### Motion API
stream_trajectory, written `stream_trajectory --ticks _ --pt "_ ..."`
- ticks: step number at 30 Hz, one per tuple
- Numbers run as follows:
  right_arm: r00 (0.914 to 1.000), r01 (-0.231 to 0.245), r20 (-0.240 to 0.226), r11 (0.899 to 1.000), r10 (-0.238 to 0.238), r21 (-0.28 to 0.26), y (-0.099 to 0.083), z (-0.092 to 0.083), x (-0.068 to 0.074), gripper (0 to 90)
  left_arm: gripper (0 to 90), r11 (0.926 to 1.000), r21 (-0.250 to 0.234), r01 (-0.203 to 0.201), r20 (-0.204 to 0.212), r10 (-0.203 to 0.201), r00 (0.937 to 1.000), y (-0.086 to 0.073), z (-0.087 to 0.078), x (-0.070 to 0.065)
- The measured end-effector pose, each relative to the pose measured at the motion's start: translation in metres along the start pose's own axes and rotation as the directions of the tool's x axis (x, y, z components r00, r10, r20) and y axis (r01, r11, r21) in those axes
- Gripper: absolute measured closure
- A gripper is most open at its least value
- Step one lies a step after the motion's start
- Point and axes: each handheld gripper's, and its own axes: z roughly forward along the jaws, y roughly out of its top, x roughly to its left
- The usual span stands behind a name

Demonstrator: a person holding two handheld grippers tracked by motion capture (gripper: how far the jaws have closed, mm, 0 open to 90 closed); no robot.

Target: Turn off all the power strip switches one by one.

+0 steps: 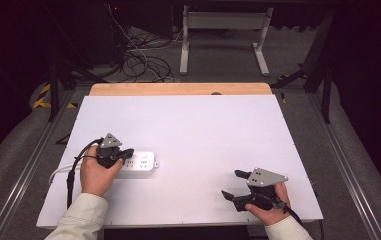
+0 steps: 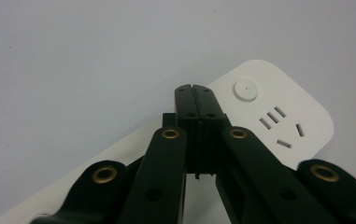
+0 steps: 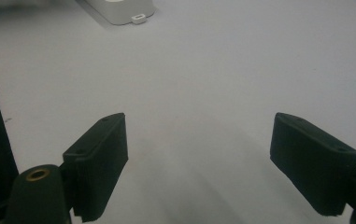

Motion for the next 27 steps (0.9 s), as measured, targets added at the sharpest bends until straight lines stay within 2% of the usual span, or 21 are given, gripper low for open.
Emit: stream_trajectory --ticks 14,27 --pt "1.0000 -0.004 -0.003 1.000 0.004 -0.004 0.0003 -0.0005 0.0005 19.4 90.0 0.9997 -0.005 0.022 0.017 -0.022 0.9996 -0.0025 0.0019 0.0016" --pt "1.0000 0.000 -0.004 1.000 0.000 0.000 0.0003 0.0003 0.0014 19.3 90.0 0.9997 -0.005 0.024 -0.009 -0.024 0.9997 -0.0029 0.0020 -0.0021"
